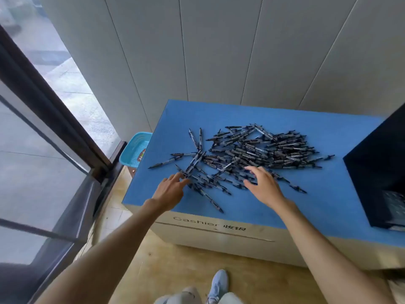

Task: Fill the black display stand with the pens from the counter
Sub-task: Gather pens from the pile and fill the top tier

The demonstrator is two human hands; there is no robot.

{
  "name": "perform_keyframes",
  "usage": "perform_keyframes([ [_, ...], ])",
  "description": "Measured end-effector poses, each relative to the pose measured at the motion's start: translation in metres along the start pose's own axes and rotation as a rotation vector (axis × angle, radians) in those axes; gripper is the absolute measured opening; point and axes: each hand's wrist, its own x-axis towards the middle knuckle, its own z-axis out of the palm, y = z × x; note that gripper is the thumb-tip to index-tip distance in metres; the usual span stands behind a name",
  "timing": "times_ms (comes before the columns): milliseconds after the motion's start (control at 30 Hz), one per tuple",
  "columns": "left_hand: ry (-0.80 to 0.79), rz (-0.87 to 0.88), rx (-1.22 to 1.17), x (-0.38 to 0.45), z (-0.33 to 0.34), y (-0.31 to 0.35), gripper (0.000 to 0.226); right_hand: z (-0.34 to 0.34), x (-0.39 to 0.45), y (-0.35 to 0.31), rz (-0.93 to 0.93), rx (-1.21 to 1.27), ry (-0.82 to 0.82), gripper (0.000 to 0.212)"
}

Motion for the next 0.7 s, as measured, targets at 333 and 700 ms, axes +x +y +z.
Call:
perform_keyframes([
  [333,0.177,0.113,0.038,0.028,0.015,-0.020,0.030,0.007,0.016,0.013,0.104,0.011,0.023,0.043],
  [700,0.186,0.585,0.086,0.026,0.028,0.001,0.015,0.015,0.013,0.010,0.181,0.009,0.063,0.041],
])
